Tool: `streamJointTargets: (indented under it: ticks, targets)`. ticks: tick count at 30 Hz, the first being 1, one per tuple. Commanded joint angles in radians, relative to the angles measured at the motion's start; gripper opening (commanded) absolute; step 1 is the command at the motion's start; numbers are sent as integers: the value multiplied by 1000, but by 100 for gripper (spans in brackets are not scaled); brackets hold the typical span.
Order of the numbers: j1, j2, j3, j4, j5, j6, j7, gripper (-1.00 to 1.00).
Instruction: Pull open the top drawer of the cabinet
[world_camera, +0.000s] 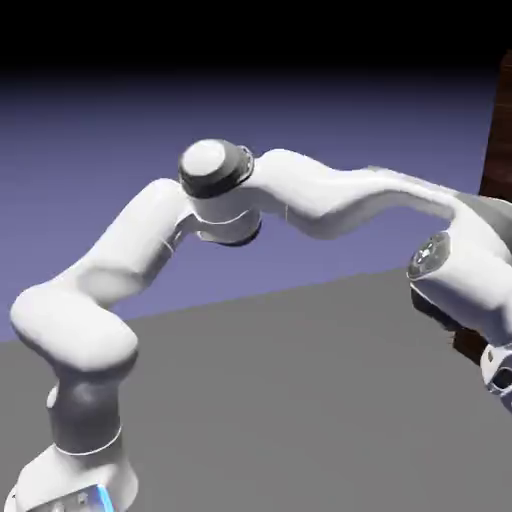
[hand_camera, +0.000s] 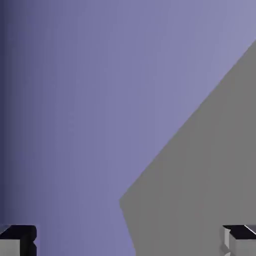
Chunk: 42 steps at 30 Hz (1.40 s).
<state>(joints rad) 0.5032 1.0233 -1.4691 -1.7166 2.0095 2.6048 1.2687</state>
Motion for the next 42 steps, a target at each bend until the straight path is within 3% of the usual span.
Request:
streamJointTargets:
  ticks: [1,17,19,31,32,42]
  targets:
    - [11,35,-32,24,44,-9,11,0]
    - [181,586,-541,402,739,-159,194,0]
    - [183,593,-547,407,748,-161,196,0]
    - [-51,542,-580,828,708,13,324,0]
    - [-51,542,-580,828,708,13,324,-100]
    - [123,596,-569,502,751,-125,236,-100]
